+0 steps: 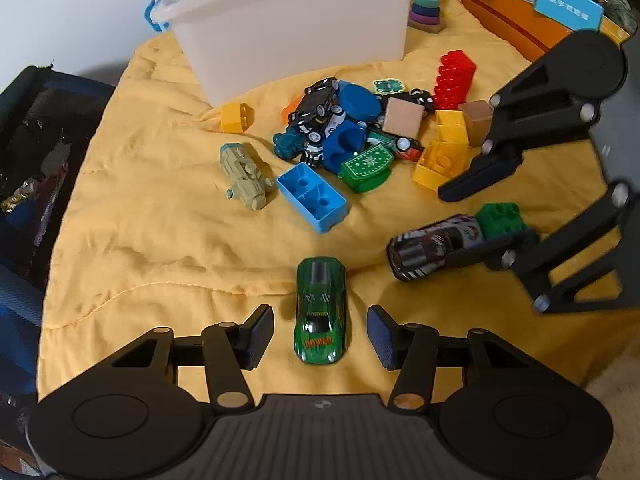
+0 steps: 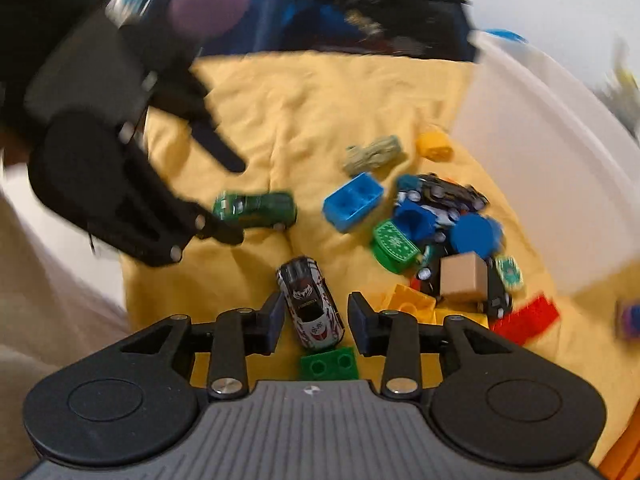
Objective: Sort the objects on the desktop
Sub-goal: 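Carry both cars over the white bin and open both tools to drop them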
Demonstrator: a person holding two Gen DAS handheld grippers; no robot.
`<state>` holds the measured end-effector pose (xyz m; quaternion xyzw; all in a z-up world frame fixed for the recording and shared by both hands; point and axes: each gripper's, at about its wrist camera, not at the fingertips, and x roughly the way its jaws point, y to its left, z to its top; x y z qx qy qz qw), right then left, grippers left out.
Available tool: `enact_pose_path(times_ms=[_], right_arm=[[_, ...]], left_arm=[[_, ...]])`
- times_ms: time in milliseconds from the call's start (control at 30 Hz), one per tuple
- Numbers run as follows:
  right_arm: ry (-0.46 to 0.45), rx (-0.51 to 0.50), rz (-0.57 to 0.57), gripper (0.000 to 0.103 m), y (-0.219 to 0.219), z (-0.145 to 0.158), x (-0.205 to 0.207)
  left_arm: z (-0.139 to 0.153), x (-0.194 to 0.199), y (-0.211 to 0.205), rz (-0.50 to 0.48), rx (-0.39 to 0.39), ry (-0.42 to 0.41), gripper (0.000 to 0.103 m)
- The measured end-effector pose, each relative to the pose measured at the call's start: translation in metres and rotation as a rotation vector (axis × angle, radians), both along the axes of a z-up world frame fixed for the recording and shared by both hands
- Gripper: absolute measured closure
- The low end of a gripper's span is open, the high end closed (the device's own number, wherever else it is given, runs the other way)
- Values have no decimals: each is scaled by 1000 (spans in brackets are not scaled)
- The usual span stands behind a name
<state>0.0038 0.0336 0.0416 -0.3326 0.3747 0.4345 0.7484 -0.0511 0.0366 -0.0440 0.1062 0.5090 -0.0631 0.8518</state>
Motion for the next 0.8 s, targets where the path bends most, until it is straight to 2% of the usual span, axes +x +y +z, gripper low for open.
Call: enact_pose_path(times_ms=[33,100,133,167,300,433,600,700,800], right_arm=[[-16,-26,8,64,5,-5,1],[2,-58,16,64,13,-15,4],[23,-64,9,65,16,-20,6],[29,-79,1,65,17,-24,6],[61,-28,-81,68,10,-26,7],[101,53,-180,69,-2,-14,14],[-46,143,-294,69,-15,38,37],[-170,215,-413,69,-24,71,65],[-272,303,-559,68,-34,100,98]], left_arm=[[-3,3,2,4,-13,11,49],[-9,8,8,7,-66,42,65],[-10,8,10,10,-88,47,69],[-10,7,11,2,-96,44,70],[-3,5,17,-25,-131,42,70],[29,21,26,-39,-170,-26,70],[91,69,37,-31,-170,-252,70],[123,104,41,-21,-203,-361,70],[140,142,36,-34,-174,-435,70]])
